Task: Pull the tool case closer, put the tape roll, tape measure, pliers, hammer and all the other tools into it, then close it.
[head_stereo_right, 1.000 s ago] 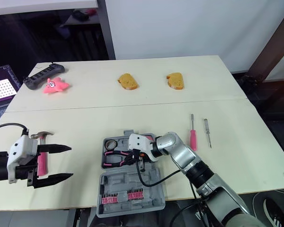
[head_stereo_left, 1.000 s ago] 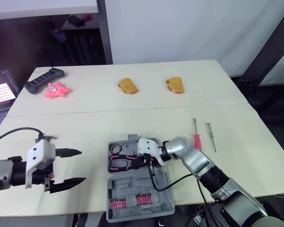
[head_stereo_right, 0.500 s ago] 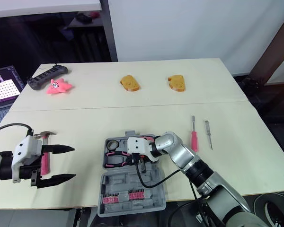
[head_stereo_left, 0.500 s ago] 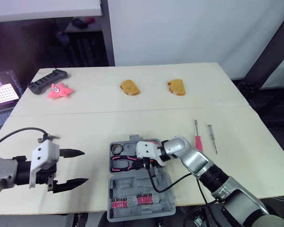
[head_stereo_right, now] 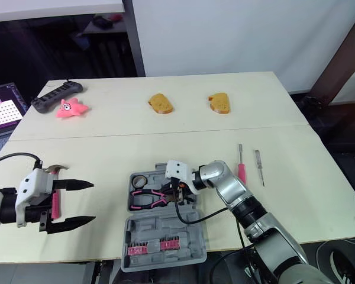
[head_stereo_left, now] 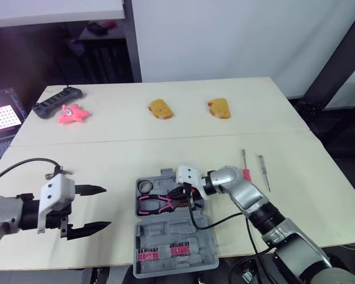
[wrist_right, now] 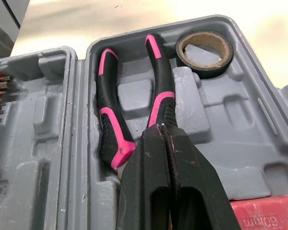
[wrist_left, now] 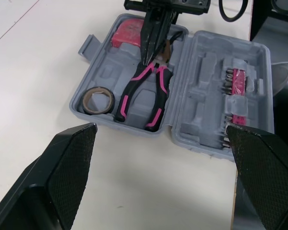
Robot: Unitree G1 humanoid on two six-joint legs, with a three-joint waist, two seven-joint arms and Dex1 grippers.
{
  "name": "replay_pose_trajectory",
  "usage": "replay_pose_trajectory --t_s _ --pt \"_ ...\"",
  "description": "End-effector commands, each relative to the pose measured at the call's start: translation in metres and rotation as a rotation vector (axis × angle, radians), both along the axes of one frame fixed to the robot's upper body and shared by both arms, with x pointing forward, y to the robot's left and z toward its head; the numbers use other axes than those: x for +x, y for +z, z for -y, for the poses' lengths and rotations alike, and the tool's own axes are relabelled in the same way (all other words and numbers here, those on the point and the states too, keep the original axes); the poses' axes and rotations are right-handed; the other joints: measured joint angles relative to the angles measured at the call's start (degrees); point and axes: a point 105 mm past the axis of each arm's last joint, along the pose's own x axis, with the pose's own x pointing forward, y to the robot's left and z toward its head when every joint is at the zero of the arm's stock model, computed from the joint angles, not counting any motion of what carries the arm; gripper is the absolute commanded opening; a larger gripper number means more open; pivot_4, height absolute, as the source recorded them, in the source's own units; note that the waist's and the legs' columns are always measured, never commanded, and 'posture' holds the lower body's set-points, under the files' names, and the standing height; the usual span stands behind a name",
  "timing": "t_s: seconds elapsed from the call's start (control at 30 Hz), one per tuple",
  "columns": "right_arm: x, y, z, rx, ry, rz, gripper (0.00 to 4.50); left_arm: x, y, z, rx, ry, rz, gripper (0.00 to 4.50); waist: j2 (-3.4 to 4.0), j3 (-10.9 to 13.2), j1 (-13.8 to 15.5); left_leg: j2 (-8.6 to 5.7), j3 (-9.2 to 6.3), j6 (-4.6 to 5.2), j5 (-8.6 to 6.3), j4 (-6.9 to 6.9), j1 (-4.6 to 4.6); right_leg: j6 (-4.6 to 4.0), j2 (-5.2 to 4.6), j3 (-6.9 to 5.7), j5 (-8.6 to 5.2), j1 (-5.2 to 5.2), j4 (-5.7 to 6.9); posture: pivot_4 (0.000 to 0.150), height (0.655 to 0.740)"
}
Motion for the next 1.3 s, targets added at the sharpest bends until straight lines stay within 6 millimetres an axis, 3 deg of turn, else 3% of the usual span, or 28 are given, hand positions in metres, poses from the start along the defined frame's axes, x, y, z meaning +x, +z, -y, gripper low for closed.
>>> replay_pose_trajectory --t_s 0.03,0.27,0.47,0.53,0.6,0.67,0.77,0.9,1.0,1.23,1.3 --pt "-0.002 -0.008 -0.001 -0.027 0.007 -0.001 0.06 0.001 0.003 0.001 0.005 -0.008 0.02 4.5 0.0 0.0 0.0 0.0 0.0 0.0 0.0 0.0 0.0 0.0 0.0 0.0 0.0 0.0 0.0 0.15 0.74" --pt "0.001 -0.053 0.023 -0.27 -0.072 -0.055 0.06 0.001 -0.003 0.001 0.023 0.005 -0.009 4.5 -0.01 -0.1 -0.1 0.05 0.01 0.0 0.0 0.0 0.13 -0.02 0.05 0.02 0.0 0.08 0.02 0.15 0.74" --pt "0.0 -0.059 0.025 -0.304 -0.091 -0.064 0.06 -0.001 -0.015 0.002 0.052 0.019 -0.068 4.5 0.09 -0.7 0.1 0.07 0.01 0.0 0.0 -0.01 0.21 -0.04 0.07 0.02 -0.01 0.17 0.01 0.15 0.74" --pt "0.002 -0.046 0.016 -0.223 -0.062 -0.011 0.06 0.001 -0.019 0.001 0.07 0.032 -0.074 4.5 0.1 -0.8 0.3 0.07 0.0 0.0 0.0 0.0 0.21 -0.04 0.07 0.02 -0.01 0.2 0.0 0.15 0.74" --pt "0.003 -0.012 -0.002 -0.03 -0.017 0.061 0.06 0.008 -0.021 -0.001 0.086 0.062 -0.048 4.5 0.08 -0.8 0.4 0.06 -0.01 0.0 0.0 0.0 0.18 -0.09 0.07 0.02 -0.04 0.21 -0.02 0.15 0.74" --pt "0.006 0.013 -0.007 0.082 -0.013 0.118 0.06 0.015 -0.022 -0.003 0.092 0.091 -0.004 4.5 0.17 -0.7 0.3 0.06 -0.01 0.0 0.0 -0.01 0.1 -0.03 0.07 0.02 -0.01 0.15 -0.04 0.15 0.74" --pt "0.009 0.06 -0.005 0.287 -0.04 0.141 0.06 0.022 -0.027 -0.01 0.106 0.137 0.015 4.5 0.26 -0.4 0.1 0.06 0.02 0.0 0.0 0.0 -0.04 -0.01 0.08 0.06 0.01 -0.03 -0.02 0.15 0.74" --pt "0.004 0.074 0.026 0.205 -0.004 0.164 0.06 0.019 -0.035 -0.021 0.123 0.128 -0.043 4.5 0.36 -0.4 0.2 0.07 0.03 0.0 0.0 -0.03 -0.06 -0.01 0.1 0.1 0.01 -0.08 -0.01 0.15 0.74" --pt "-0.008 0.065 0.058 0.07 0.046 0.159 0.0 0.015 -0.044 -0.027 0.136 0.1 -0.089 3.68 0.36 -0.3 0.6 0.06 0.02 0.0 0.0 -0.03 -0.09 -0.01 0.08 0.07 -0.01 -0.05 -0.09 0.15 0.74" --pt "-0.026 0.021 0.108 -0.166 0.041 0.142 0.0 0.005 -0.068 -0.009 0.114 -0.059 -0.101 0.05 0.39 -0.3 0.2 0.06 0.07 0.02 -0.01 -0.03 -0.09 -0.02 0.09 0.1 -0.01 -0.06 -0.11 0.15 0.74" --pt "-0.03 0.014 0.109 -0.163 0.026 0.124 0.0 0.006 -0.075 -0.003 0.105 -0.069 -0.087 0.05 0.38 -0.3 0.1 0.06 0.08 0.02 -0.01 -0.03 -0.08 -0.01 0.1 0.1 -0.01 -0.05 -0.11 0.15 0.74"
